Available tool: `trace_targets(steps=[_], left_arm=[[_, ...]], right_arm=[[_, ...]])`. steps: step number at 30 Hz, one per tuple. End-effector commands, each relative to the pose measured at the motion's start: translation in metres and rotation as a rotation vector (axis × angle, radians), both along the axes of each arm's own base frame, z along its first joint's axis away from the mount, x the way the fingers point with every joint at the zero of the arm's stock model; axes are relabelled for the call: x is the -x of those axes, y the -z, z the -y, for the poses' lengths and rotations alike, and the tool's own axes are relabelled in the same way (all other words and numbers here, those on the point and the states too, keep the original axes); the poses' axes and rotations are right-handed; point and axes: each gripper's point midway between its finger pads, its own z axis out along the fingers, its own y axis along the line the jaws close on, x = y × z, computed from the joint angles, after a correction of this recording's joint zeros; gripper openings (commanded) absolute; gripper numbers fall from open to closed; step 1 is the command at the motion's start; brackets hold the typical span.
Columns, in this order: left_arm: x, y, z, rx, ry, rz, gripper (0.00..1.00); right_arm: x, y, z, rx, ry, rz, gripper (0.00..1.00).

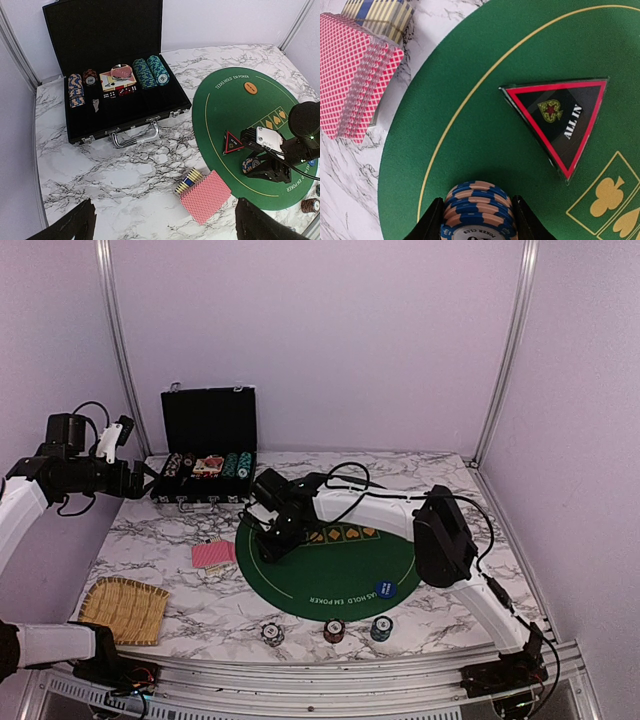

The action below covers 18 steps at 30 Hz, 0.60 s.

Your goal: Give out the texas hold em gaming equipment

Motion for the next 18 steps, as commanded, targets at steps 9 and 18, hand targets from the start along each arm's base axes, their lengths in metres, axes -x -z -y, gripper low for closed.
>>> trace_targets(steps=[9,18], left_arm=[[0.003,-0.010,0.002,0.007,0.016,0.012,0.99],[0.004,-0.011,0.003,0.012,0.017,0.013,0.99]], right_arm=[[-0.010,0.011,-0.014,-0.056,0.027,-0.009,0.35],[-0.014,-0.003,-0.013,-0.061,0.033,0.021,0.51]])
